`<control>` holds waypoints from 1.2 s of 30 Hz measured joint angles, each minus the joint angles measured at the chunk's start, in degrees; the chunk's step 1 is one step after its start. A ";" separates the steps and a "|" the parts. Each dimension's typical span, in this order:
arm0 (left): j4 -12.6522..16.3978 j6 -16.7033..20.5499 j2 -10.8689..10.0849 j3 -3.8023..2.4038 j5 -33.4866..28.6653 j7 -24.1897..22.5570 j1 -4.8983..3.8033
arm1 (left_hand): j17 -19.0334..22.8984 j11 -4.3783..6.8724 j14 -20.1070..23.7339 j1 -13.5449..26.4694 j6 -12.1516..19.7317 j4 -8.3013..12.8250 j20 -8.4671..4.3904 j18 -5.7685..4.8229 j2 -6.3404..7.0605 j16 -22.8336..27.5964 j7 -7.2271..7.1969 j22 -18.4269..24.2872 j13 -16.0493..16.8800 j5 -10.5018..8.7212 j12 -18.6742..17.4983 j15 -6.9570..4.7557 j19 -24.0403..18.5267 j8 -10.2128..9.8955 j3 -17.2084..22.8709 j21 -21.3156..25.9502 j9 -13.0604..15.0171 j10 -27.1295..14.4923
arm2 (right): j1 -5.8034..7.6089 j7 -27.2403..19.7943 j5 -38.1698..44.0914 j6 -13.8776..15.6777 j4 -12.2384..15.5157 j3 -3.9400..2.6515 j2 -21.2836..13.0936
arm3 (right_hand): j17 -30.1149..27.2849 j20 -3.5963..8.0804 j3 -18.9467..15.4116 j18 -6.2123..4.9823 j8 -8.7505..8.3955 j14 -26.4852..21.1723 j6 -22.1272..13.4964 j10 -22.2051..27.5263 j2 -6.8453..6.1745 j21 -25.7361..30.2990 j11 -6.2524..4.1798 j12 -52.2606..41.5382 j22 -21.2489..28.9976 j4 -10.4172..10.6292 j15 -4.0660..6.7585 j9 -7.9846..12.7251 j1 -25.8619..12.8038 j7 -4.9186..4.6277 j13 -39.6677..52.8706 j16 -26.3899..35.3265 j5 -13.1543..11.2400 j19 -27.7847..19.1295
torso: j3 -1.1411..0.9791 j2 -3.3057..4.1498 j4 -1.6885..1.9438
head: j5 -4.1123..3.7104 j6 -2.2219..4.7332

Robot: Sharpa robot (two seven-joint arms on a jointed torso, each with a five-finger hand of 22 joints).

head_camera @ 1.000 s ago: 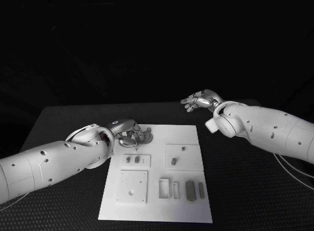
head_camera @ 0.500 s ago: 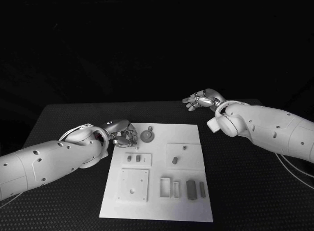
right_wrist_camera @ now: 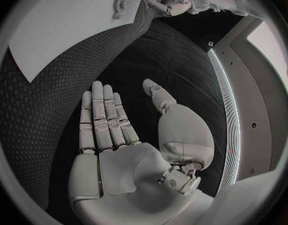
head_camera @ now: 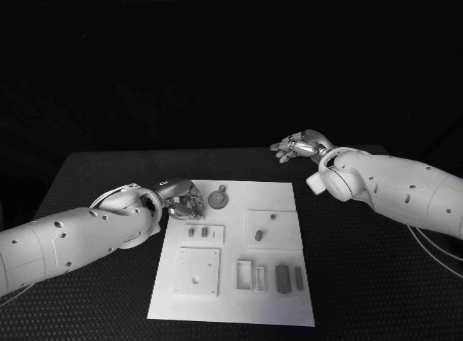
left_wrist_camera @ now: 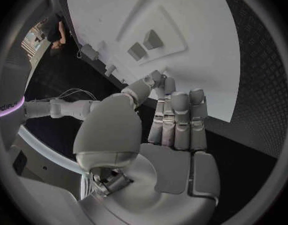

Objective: Assemble the parts on the task board

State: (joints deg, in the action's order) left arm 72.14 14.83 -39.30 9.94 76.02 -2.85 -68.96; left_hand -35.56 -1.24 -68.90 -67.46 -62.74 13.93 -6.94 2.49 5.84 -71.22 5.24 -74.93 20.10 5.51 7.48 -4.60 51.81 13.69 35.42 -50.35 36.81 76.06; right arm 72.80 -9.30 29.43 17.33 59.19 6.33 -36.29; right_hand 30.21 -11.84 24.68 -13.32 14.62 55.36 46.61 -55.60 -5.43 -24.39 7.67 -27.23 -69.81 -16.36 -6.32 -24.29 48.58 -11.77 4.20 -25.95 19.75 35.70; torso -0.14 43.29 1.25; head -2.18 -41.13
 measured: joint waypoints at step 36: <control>-0.94 -1.65 1.12 0.08 1.16 -0.26 0.41 | 0.10 0.01 -0.35 -0.14 0.08 0.31 0.00 -0.02 -0.22 0.00 -0.01 0.02 0.13 0.17 -0.16 -0.07 0.00 -0.08 0.00 0.00 0.04 0.00 | 0.00 0.00 0.00 -0.02 0.09 0.00 -0.05 | 0.01 0.00 0.00 0.00 0.00 0.00 0.03 0.00 0.00 0.00 0.00 0.00 -0.11 0.00 0.00 0.04 0.00 0.03 -0.04 0.00 0.00 0.00 | -0.05 -0.03 0.00 | -0.24 -0.36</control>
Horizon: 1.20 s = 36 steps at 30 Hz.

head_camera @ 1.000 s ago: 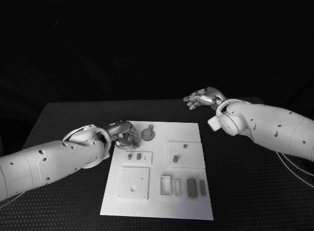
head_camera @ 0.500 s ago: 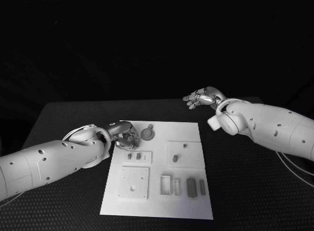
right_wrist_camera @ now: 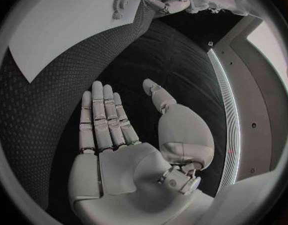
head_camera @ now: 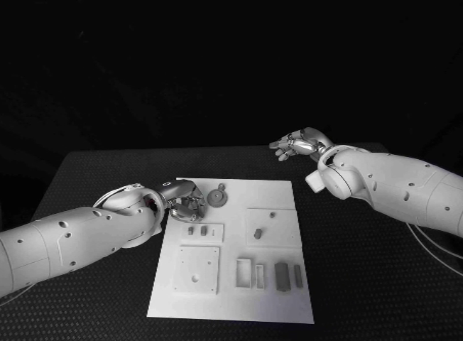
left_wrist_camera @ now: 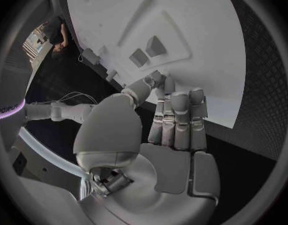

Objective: Assemble the parts on the task board

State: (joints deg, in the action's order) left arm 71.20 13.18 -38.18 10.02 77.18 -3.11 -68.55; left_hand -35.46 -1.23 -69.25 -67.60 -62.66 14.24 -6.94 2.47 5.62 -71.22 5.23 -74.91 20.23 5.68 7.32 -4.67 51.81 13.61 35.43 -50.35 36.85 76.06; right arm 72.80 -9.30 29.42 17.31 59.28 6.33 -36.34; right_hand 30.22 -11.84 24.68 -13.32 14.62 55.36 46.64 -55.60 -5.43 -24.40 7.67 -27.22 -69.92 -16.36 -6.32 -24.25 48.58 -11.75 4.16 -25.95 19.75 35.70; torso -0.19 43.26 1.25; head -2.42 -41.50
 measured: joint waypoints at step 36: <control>-0.64 -0.62 0.81 0.38 -0.01 0.67 0.26 | 0.30 -0.56 0.76 0.07 0.54 0.35 0.00 -0.30 -0.06 0.00 0.29 -0.03 0.00 0.26 -0.74 0.06 -0.01 -0.19 0.19 0.00 -0.49 -0.09 | 0.00 0.00 0.00 -0.02 0.04 0.00 -0.10 | -0.05 0.00 0.00 0.00 0.00 -0.16 0.01 0.00 0.00 0.00 0.00 0.00 -0.10 0.00 -0.15 0.05 0.00 0.02 0.02 0.00 0.00 0.00 | 0.03 0.01 0.02 | -0.32 -0.01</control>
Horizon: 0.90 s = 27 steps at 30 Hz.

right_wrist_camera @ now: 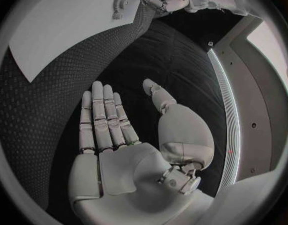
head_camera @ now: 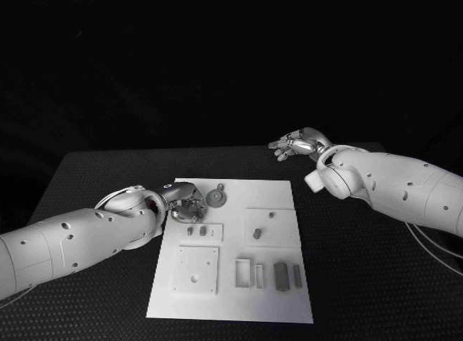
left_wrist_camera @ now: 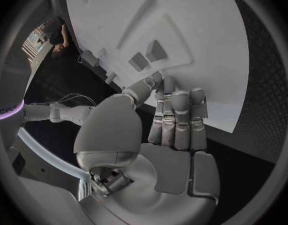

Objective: Assemble the parts on the task board

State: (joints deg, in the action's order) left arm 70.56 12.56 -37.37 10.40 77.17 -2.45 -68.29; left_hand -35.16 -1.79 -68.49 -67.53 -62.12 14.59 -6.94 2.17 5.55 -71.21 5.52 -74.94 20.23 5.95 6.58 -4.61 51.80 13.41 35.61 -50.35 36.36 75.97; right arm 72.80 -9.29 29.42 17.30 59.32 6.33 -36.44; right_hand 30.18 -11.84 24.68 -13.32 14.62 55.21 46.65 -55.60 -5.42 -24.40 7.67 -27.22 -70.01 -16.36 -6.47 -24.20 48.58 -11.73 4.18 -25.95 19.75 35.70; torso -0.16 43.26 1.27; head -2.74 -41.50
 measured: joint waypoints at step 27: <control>-0.24 0.73 -0.33 0.41 -2.15 0.14 0.51 | 0.60 -0.08 0.06 -0.24 8.18 0.13 0.00 0.03 2.22 0.00 1.02 0.02 0.59 -0.80 -0.43 0.03 0.00 -4.10 0.16 0.00 -2.64 -0.13 | -0.01 0.01 0.00 -0.02 -0.07 0.00 0.09 | 0.01 0.00 0.00 0.01 0.00 -0.05 -0.14 0.00 0.00 0.23 0.00 0.00 -0.07 0.00 -0.05 0.04 0.00 -0.14 -0.04 0.00 0.00 0.00 | -0.03 0.00 0.00 | 0.00 0.13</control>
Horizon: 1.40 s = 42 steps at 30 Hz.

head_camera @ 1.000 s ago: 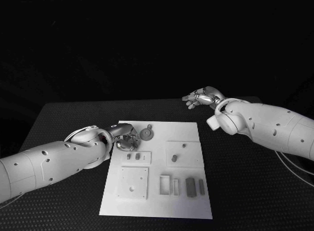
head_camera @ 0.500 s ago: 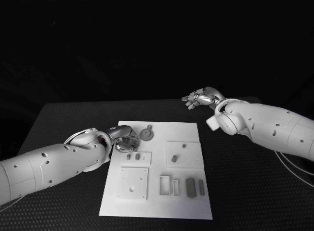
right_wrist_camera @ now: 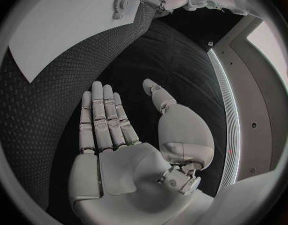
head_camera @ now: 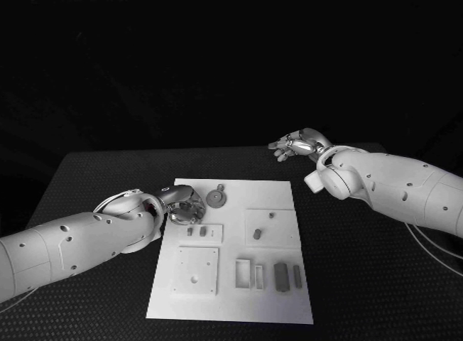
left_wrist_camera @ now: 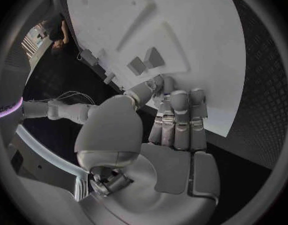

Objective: Assemble the parts on the task board

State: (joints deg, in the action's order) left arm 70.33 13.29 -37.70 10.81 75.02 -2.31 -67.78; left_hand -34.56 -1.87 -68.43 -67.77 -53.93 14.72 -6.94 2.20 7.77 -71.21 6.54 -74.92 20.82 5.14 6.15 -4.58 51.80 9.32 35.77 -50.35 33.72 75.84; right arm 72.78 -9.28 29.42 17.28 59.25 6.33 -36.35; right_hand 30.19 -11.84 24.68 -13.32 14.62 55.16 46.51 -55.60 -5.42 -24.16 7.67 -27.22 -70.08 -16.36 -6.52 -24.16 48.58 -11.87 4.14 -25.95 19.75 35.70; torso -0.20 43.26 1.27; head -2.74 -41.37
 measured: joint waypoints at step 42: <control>-4.73 3.08 -4.77 -2.42 -25.53 -2.42 -2.26 | 6.22 -1.33 6.03 2.24 -0.77 -2.17 1.47 -0.89 1.40 11.22 1.03 1.04 0.81 -1.21 -1.12 1.94 -5.81 2.10 -0.28 5.80 -0.21 -1.34 | -0.84 0.80 18.97 -6.12 6.15 -0.01 -4.22 | 1.25 -0.24 10.77 -1.34 3.54 4.69 4.88 -5.80 -0.83 -0.28 -1.86 0.62 -1.88 -0.36 2.54 -0.79 13.80 2.55 0.42 -3.25 -6.95 6.01 | -0.04 -0.02 0.04 | -0.87 0.80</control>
State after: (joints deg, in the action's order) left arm 65.60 16.37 -42.47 8.38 49.48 -4.73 -70.04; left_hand -28.34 -3.20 -62.40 -65.53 -54.70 12.54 -5.47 1.31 9.17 -59.99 7.57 -73.88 21.63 3.93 5.03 -2.63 45.99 11.42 35.49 -44.55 33.51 74.50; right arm 71.95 -8.49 48.40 11.16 65.40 6.32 -40.57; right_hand 31.44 -12.07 35.45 -14.65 18.16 59.85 51.39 -61.40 -6.26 -24.44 5.82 -26.60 -71.97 -16.72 -3.98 -24.95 62.39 -9.32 4.56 -29.20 12.80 41.72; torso -0.24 43.25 1.31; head -3.61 -40.58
